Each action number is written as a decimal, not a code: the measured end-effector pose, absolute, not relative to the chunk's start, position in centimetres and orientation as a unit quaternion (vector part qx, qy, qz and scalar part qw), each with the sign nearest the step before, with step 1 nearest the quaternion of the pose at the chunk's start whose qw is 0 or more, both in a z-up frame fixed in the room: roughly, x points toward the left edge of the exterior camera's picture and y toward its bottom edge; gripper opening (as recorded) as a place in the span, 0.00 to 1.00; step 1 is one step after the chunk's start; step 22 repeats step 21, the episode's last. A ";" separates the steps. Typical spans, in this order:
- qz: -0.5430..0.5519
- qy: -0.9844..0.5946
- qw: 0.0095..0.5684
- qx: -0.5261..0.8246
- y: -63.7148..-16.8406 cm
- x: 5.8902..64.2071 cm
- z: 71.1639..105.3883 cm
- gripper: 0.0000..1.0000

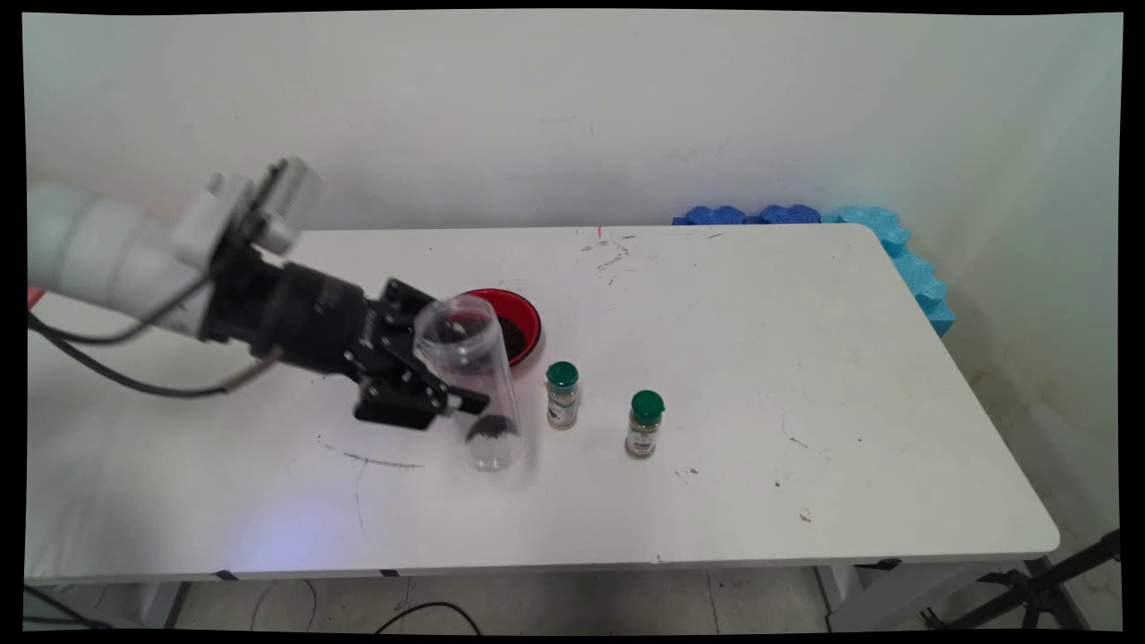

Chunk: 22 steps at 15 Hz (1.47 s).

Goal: Place the picked object on the table

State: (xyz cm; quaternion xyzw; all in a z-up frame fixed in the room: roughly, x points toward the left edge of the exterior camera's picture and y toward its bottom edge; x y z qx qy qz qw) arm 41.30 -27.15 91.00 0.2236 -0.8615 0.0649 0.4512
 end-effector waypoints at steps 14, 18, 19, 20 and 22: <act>0.074 -0.863 0.442 0.232 -29.8 38.8 81.8 0.00; 0.076 -0.862 0.441 0.236 -30.3 38.5 80.7 0.00; 0.077 -0.862 0.442 0.237 -30.4 38.4 80.5 1.00; 0.077 -0.862 0.442 0.238 -30.5 38.4 80.3 1.00; 0.076 -0.862 0.442 0.238 -30.6 38.4 80.2 1.00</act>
